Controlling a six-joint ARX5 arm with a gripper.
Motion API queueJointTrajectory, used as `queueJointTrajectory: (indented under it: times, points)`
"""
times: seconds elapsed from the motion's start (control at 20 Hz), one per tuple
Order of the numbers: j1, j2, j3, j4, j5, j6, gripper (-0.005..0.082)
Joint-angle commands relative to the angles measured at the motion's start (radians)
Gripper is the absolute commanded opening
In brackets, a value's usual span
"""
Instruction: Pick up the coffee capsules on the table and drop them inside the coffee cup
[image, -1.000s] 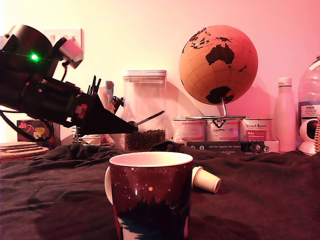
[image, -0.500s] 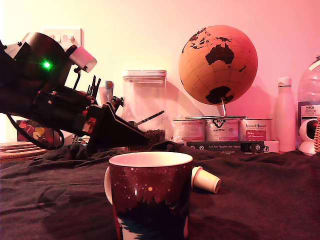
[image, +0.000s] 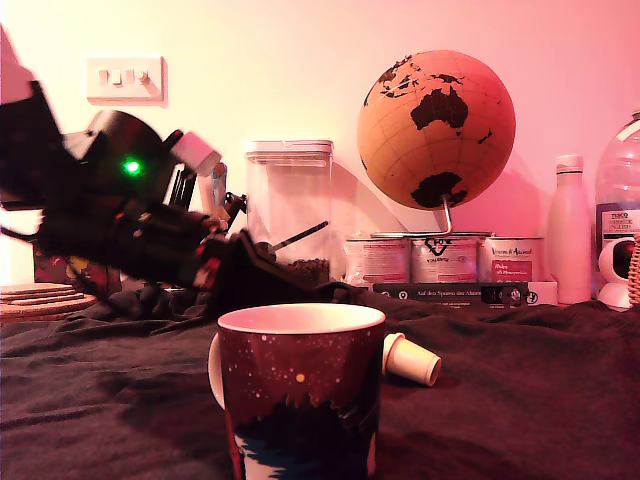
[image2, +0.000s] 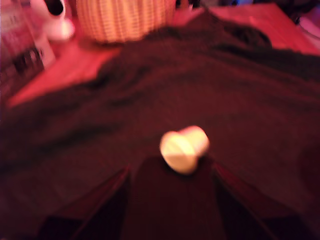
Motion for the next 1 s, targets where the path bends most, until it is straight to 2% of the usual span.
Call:
queueJointTrajectory:
  times: [0.0,0.2,0.3,0.55,0.65,0.85,0.9,0.95]
  points:
    - [-0.011,0.040,0.015,0.002,0.006,0.007,0.0460]
    - [-0.021,0.095,0.064,-0.005,0.029,0.008,0.0460]
    - [-0.026,0.122,0.090,-0.038,0.032,0.036,0.0460]
    - [-0.044,0.168,0.162,-0.124,0.054,0.035,0.0460]
    - [-0.060,0.168,0.178,-0.154,0.049,0.059,0.0460]
    - [-0.098,0.168,0.193,-0.171,0.014,0.066,0.0461]
    - [-0.107,0.168,0.193,-0.170,0.007,0.090,0.0461]
    - [-0.115,0.168,0.194,-0.171,-0.002,0.093,0.0461]
